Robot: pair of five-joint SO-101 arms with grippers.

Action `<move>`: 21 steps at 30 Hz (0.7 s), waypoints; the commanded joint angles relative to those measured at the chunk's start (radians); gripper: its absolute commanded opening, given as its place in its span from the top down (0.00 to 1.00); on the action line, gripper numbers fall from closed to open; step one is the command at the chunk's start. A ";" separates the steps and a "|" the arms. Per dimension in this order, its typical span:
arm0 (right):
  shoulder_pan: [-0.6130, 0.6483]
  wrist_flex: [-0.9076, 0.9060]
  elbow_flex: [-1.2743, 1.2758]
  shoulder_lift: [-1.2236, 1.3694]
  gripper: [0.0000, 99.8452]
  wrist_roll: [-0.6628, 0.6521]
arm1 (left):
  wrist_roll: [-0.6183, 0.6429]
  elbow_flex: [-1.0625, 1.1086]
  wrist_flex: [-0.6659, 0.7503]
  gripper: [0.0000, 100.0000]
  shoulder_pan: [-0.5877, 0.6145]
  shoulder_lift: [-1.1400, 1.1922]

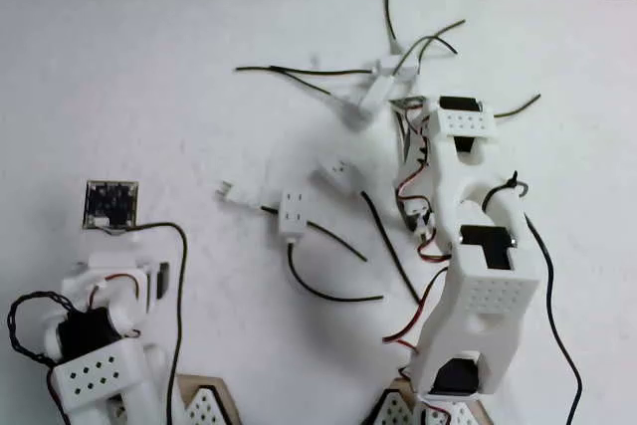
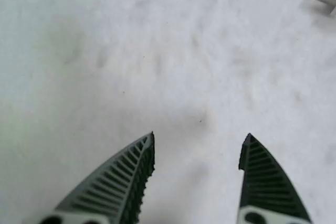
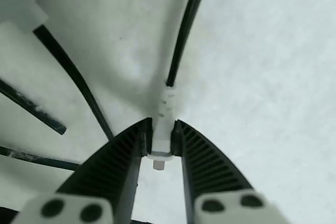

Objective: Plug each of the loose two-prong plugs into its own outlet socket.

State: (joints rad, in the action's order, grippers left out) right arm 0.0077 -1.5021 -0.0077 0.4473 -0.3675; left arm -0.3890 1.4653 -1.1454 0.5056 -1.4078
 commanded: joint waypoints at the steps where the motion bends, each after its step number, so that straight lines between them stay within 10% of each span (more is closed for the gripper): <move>1: -0.004 -0.045 -0.040 -0.028 0.98 -0.040 | 0.005 -0.003 0.020 0.74 -0.012 -0.013; 21: 0.243 -0.081 0.302 -0.849 0.98 0.011 | 0.138 -0.126 0.130 0.74 -0.102 -0.013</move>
State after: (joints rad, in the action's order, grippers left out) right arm 0.1903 -1.6494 0.2209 -0.2294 -0.4058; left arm -0.3521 1.4515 -1.0487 0.5025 -1.4078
